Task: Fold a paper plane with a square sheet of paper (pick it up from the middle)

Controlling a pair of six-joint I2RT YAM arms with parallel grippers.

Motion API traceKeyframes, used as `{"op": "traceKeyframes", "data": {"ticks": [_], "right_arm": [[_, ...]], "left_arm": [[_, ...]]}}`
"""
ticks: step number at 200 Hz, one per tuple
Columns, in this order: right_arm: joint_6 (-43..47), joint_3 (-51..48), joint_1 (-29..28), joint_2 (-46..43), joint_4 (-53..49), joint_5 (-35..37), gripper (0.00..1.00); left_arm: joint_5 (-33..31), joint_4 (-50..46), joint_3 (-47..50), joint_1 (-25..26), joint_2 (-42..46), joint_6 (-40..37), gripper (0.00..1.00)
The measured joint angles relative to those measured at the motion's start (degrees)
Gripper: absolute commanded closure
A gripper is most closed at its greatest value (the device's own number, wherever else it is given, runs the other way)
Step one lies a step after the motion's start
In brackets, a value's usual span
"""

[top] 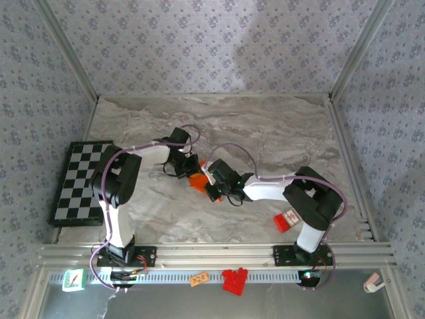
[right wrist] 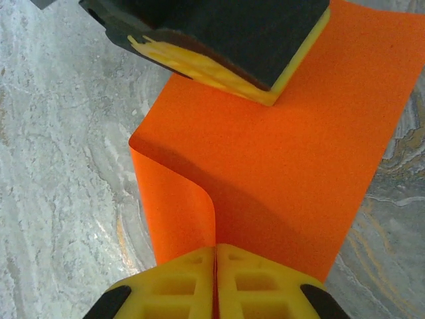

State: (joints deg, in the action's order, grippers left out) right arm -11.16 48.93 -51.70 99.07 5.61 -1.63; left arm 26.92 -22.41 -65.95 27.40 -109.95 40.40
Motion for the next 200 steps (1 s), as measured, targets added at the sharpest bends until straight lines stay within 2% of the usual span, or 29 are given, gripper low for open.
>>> {"op": "traceKeyframes", "data": {"ticks": [200], "right_arm": [[0.00,2.25,-0.59,2.14,-3.91,5.55,0.91]], "left_arm": [[0.04,0.00,-0.02,0.00,0.00,-0.13,0.96]]}}
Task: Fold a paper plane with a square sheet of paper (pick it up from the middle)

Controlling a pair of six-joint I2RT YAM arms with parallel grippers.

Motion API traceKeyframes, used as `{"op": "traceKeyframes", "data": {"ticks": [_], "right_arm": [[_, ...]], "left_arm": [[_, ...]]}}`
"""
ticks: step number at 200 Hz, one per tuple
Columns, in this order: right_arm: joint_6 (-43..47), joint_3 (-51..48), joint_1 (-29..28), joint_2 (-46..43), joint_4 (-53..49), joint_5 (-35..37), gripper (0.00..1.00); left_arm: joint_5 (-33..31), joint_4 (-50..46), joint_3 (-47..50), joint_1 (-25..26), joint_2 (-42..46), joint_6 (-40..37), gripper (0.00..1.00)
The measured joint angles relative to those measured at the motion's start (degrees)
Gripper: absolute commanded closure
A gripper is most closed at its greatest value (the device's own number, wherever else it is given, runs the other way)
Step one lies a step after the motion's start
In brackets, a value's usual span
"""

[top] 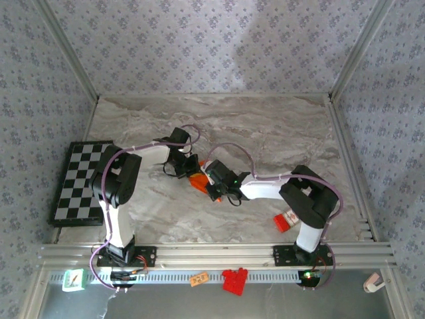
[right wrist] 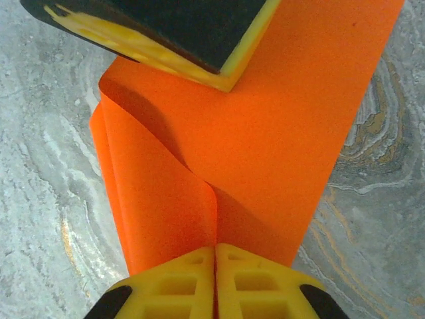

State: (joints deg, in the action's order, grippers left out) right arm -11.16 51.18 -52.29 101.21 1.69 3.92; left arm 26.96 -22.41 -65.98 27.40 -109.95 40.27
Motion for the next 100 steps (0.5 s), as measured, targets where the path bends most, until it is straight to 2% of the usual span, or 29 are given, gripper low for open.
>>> {"op": "traceKeyframes", "data": {"ticks": [100], "right_arm": [[0.00,1.40,-0.15,1.14,-0.52,0.35,0.91]], "left_arm": [[0.00,0.00,0.00,0.00,0.00,0.00,0.96]]}}
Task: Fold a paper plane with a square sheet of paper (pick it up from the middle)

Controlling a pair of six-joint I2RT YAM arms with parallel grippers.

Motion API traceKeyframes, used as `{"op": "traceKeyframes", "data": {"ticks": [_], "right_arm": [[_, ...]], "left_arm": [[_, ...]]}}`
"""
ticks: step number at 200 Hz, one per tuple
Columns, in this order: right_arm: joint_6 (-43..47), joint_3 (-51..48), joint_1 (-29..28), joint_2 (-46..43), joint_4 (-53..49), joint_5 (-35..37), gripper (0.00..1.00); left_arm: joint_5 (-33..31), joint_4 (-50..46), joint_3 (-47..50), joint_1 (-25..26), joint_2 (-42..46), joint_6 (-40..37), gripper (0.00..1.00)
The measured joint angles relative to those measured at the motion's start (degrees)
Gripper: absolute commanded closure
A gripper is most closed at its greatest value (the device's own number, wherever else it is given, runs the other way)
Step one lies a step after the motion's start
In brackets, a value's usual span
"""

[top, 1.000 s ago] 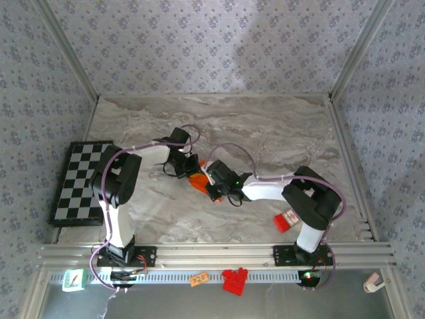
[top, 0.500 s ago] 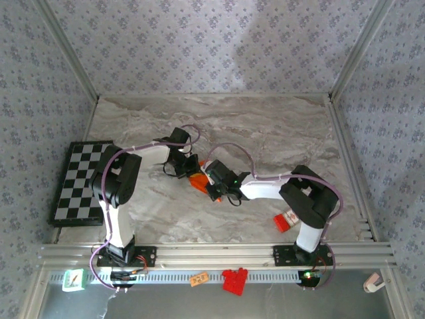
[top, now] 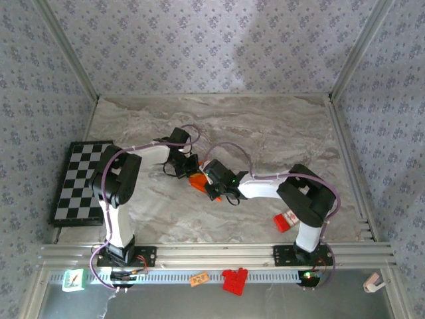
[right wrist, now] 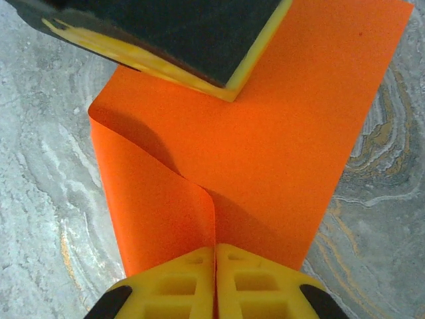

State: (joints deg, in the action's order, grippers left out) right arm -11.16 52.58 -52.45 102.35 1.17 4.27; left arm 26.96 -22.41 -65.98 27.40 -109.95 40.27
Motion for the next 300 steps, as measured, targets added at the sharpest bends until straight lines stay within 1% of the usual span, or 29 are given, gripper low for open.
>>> {"op": "traceKeyframes", "data": {"ticks": [129,167,204,252,273,300], "right_arm": [[-0.02,0.98,-0.22,0.52,-1.29,0.46,0.91],[-0.02,1.01,-0.22,0.57,-1.31,0.50,0.91],[-0.02,1.01,-0.22,0.72,-0.87,0.48,0.91],[-0.04,1.01,-0.22,0.74,-0.79,0.48,0.91],[-0.07,1.01,-0.22,0.74,-0.81,0.48,0.91],[-0.24,1.11,-0.22,0.81,-0.87,0.48,0.91]], "left_arm": [[0.00,0.02,0.00,0.00,0.00,0.04,0.96],[0.17,0.09,0.00,-0.04,0.07,0.76,0.93],[0.85,0.44,0.04,-2.16,0.92,2.45,0.88],[2.60,4.33,1.75,-7.32,5.75,5.60,0.83],[2.86,7.04,5.66,-8.13,10.23,7.78,0.82],[4.28,12.24,13.66,-7.85,16.46,11.61,0.83]]}}
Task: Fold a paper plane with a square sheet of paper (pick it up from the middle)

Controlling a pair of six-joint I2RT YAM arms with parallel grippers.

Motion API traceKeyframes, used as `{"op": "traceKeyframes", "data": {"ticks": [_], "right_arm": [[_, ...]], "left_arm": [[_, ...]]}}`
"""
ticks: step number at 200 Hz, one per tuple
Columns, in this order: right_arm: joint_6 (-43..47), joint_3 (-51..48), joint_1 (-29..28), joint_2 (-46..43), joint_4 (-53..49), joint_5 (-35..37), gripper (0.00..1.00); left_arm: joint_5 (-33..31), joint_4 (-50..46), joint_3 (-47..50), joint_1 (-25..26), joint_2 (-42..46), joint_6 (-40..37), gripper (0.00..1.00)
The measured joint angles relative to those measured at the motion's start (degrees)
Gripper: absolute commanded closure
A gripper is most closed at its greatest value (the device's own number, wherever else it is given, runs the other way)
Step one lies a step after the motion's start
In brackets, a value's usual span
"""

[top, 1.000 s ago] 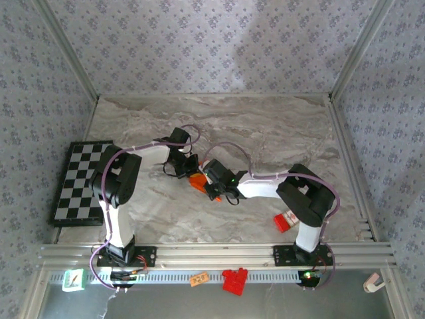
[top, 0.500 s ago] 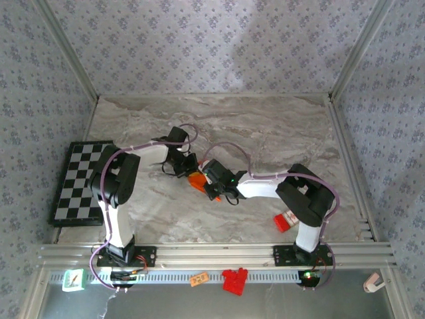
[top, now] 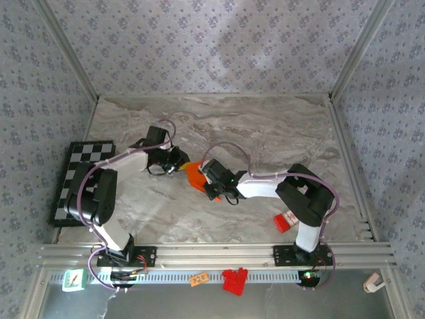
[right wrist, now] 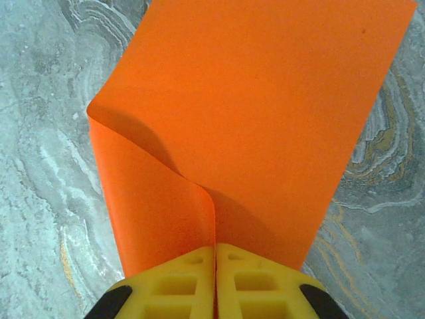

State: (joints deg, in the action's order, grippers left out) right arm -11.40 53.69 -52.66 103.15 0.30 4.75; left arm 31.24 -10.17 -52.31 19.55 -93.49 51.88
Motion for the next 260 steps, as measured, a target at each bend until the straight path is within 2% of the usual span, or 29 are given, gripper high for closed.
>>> {"op": "traceKeyframes", "data": {"ticks": [42,96,190,260], "right_arm": [[-0.02,0.26,0.00,0.04,-0.42,-0.02,0.91],[-0.04,0.26,0.00,0.04,-0.42,0.00,0.91],[-0.24,0.85,0.00,0.15,-1.46,0.00,0.91],[-0.70,0.92,0.00,0.26,-1.53,0.02,0.91]], "left_arm": [[1.95,8.72,10.71,2.71,4.04,8.26,0.85],[1.97,14.99,11.85,6.10,3.10,13.20,0.92],[-0.09,13.03,10.97,9.03,-0.48,14.23,0.95],[-2.84,10.14,10.99,9.09,-0.48,14.23,0.96]]}}
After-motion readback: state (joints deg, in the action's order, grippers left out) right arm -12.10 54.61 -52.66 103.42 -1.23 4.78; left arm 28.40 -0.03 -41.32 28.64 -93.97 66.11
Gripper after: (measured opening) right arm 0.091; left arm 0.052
